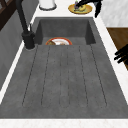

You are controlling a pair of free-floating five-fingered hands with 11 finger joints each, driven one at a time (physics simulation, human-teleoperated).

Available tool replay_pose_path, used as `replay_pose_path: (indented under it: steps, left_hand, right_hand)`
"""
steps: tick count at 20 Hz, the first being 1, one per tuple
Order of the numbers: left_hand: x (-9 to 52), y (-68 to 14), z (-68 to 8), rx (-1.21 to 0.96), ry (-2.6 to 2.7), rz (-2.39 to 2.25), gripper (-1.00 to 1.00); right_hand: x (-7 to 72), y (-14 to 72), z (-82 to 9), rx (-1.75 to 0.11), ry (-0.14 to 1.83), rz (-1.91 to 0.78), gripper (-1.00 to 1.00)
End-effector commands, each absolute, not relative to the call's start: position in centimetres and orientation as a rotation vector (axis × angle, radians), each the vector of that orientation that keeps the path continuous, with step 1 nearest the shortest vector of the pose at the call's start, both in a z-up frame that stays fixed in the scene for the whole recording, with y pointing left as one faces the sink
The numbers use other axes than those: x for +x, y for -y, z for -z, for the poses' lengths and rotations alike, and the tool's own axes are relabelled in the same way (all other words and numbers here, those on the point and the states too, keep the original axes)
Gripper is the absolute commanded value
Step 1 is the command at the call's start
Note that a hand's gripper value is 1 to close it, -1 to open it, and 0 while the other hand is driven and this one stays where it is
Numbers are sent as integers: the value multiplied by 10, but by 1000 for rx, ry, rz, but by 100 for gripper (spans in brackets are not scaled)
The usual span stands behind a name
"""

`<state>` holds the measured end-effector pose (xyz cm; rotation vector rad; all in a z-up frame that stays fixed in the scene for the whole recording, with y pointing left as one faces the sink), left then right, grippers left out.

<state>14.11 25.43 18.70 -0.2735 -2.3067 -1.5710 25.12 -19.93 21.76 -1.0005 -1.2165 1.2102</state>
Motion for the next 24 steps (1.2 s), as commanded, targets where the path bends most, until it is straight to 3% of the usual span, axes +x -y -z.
replay_pose_path:
  steps: [1, 24]
  left_hand:
    - [141, -254, -187, -274, 2307, 1571, 0]
    - [141, -254, -187, -273, 2307, 1571, 0]
  right_hand:
    - [281, 187, -218, -1046, 1267, -1186, -100]
    - [470, 147, -208, -1054, 1256, -1171, -100]
